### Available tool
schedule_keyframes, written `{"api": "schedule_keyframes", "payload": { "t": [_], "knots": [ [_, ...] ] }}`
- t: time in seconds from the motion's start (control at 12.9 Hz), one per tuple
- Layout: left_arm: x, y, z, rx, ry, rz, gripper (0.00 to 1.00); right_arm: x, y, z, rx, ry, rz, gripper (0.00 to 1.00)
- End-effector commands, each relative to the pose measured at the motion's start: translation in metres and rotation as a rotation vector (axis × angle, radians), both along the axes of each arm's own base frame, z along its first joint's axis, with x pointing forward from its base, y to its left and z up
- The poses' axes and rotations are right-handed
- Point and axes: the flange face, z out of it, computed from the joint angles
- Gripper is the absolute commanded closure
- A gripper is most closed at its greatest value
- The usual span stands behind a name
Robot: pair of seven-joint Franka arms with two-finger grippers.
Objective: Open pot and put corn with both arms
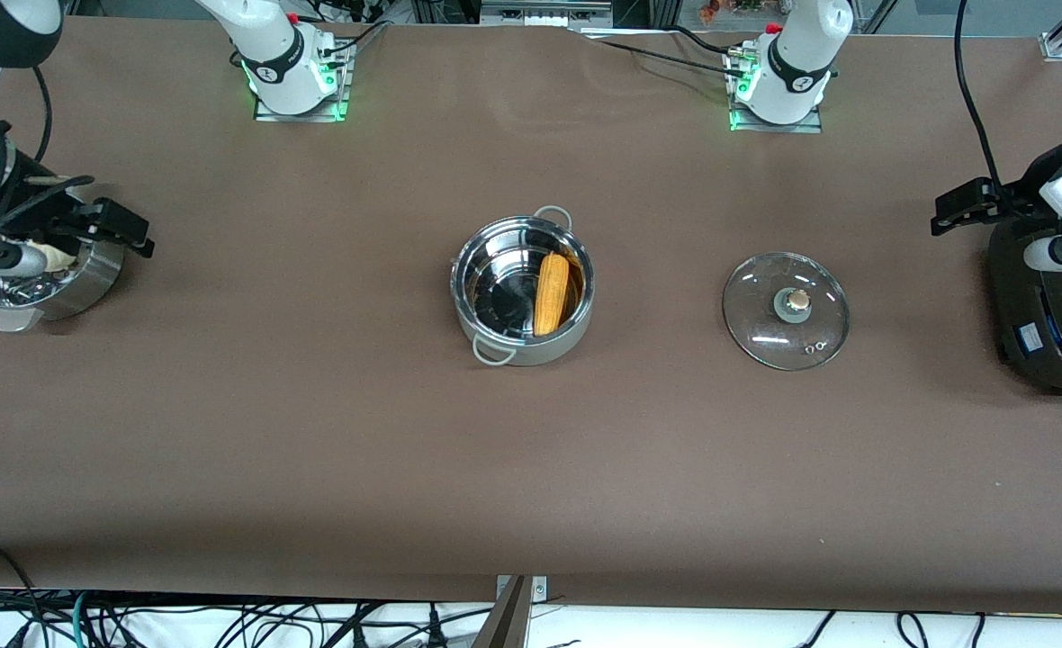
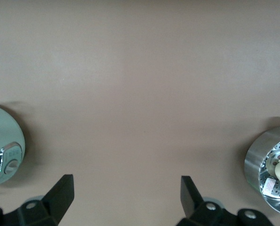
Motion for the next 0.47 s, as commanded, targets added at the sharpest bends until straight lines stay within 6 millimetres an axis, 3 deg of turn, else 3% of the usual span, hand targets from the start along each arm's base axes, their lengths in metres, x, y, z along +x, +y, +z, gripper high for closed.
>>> {"api": "schedule_keyframes", "payload": {
  "t": [0.0, 0.39],
  "knots": [
    [-0.0009, 0.0002, 0.0026, -0.025, 0.008, 0.003, 0.0, -0.0107, 0.0, -0.0024, -0.021, -0.013, 0.003, 0.0],
    [-0.0012, 0.0004, -0.0015, -0.032, 0.017, 0.005, 0.0, -0.0034, -0.0008, -0.0026, -0.018, 0.004, 0.002, 0.0]
  ]
}}
